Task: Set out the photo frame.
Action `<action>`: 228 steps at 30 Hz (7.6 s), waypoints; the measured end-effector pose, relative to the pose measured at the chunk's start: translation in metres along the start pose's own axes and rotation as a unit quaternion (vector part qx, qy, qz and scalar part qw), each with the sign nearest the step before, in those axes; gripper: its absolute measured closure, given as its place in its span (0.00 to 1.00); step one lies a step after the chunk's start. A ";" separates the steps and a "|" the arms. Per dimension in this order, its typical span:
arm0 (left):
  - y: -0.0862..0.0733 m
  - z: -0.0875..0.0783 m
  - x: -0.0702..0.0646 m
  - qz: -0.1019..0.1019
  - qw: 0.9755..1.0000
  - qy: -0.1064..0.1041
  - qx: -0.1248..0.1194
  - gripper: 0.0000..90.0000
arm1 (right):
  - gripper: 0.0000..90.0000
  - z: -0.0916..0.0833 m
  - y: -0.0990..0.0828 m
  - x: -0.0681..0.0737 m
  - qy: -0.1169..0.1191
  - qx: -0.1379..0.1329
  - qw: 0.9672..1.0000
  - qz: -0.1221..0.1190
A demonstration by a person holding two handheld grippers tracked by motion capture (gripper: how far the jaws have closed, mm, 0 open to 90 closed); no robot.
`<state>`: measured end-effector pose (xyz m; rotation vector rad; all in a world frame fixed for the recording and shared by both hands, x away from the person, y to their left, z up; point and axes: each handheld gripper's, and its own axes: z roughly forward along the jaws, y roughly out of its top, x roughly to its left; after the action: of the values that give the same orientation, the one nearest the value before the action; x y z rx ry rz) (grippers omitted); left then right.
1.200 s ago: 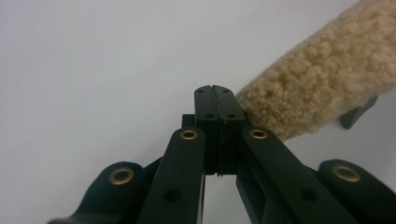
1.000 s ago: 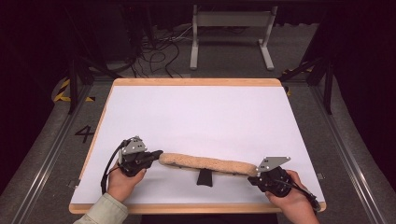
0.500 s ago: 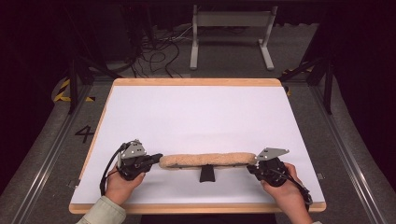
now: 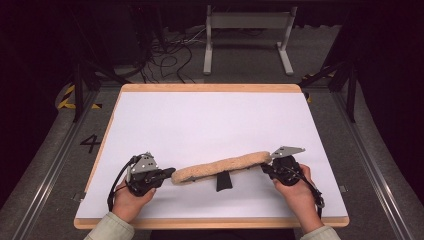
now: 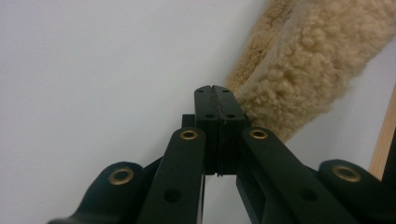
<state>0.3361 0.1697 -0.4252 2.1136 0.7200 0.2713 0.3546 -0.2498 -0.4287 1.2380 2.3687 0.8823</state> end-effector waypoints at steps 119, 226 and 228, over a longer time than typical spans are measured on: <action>0.002 0.015 -0.016 0.017 0.993 -0.112 0.023 0.92 | 1.00 0.039 0.008 0.071 0.073 -0.045 0.992 -0.092; 0.005 0.022 -0.011 0.003 0.995 -0.098 0.029 0.84 | 0.68 -0.016 0.010 0.036 0.022 -0.048 0.996 0.066; 0.005 0.022 -0.011 0.009 0.995 -0.096 0.022 0.85 | 0.72 -0.015 0.009 0.037 0.014 -0.050 0.996 0.069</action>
<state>0.3385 0.1468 -0.4340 2.1540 0.5991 0.0591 0.3312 -0.2211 -0.4115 1.3694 2.2522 1.0545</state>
